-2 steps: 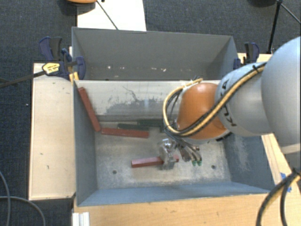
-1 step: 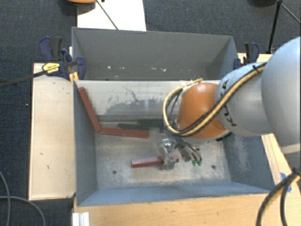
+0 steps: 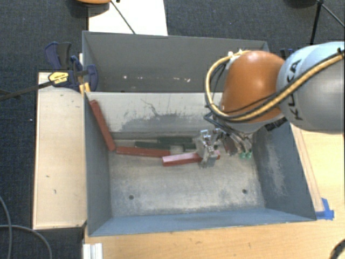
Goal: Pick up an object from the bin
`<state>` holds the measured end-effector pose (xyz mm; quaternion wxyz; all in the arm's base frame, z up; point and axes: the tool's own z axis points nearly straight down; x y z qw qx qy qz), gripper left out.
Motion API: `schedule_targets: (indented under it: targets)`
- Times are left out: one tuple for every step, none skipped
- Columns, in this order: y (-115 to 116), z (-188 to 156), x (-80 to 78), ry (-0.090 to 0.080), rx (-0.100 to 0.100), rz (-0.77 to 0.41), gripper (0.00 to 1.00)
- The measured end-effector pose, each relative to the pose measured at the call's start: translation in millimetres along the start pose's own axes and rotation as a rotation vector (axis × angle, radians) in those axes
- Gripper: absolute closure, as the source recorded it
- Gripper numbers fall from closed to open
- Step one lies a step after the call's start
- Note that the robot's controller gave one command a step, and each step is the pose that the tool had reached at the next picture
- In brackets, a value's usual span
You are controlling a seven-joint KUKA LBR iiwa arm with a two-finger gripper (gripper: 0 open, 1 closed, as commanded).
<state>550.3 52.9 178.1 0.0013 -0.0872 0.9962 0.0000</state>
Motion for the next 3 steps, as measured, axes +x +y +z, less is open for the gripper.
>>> schedule_targets:
  targets:
    - [0,0,0.0,0.000,0.000,0.000,1.00]
    - [10,-39,17.0,0.005,-0.001,-0.006,1.00]
    - [13,-56,18.8,0.003,-0.001,-0.009,1.00]
